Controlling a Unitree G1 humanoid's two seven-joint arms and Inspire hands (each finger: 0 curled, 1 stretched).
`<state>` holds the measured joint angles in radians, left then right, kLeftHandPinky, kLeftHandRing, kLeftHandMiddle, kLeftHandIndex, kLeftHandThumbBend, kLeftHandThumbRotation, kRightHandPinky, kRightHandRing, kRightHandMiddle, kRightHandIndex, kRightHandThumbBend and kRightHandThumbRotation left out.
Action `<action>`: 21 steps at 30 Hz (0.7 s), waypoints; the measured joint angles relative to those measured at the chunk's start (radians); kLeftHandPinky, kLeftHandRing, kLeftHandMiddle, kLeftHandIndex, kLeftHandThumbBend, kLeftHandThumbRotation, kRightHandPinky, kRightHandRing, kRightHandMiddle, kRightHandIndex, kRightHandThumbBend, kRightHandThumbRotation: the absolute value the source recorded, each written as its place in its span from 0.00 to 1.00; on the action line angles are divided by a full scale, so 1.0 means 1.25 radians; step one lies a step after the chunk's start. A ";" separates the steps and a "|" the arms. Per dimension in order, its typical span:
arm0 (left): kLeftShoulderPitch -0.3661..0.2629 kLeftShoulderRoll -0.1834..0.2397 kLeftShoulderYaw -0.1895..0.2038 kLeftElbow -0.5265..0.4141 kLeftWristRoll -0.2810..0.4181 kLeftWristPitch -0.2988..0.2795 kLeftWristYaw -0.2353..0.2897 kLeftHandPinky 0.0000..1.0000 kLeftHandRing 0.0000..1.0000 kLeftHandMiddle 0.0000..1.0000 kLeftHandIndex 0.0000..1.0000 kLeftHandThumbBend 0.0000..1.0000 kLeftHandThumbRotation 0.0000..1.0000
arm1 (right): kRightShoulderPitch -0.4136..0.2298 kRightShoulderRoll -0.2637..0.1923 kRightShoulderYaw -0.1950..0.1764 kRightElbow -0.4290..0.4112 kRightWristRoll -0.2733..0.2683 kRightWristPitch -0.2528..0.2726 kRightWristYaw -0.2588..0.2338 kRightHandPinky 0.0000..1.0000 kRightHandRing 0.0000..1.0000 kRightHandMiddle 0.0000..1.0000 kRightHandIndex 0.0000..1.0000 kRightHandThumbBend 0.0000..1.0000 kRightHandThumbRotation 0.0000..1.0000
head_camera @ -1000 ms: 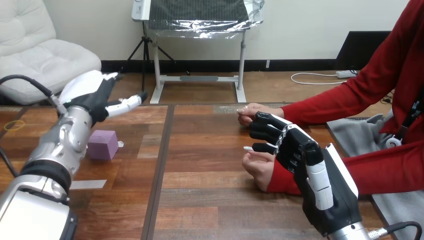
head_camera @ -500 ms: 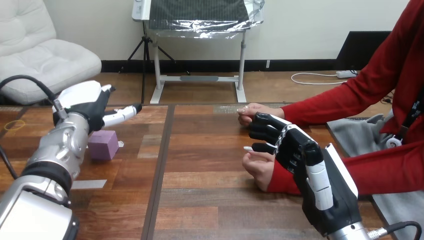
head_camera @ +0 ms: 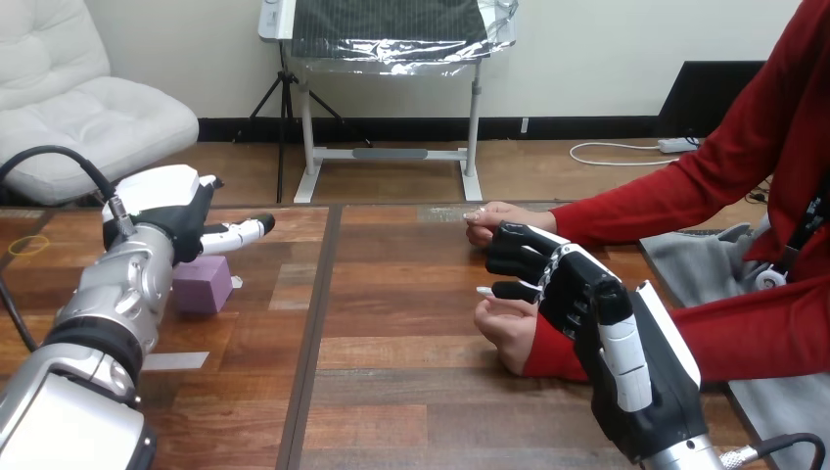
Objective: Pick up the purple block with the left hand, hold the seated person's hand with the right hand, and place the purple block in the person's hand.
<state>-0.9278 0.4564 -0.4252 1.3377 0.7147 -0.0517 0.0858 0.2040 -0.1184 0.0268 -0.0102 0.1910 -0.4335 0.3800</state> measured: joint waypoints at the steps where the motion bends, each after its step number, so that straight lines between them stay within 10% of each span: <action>1: 0.000 0.000 -0.001 0.000 0.000 0.001 -0.001 1.00 0.98 0.98 0.93 0.61 0.92 | 0.000 0.000 0.000 0.000 0.000 0.000 0.000 0.76 0.80 0.80 0.79 0.83 1.00; 21: 0.000 -0.002 -0.036 0.003 0.011 0.007 -0.011 0.99 0.96 0.96 0.92 0.64 0.92 | 0.000 0.000 0.000 0.000 0.000 0.000 0.001 0.75 0.80 0.80 0.79 0.83 1.00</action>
<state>-0.9276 0.4534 -0.4696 1.3417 0.7288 -0.0434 0.0724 0.2038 -0.1186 0.0268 -0.0102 0.1909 -0.4336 0.3819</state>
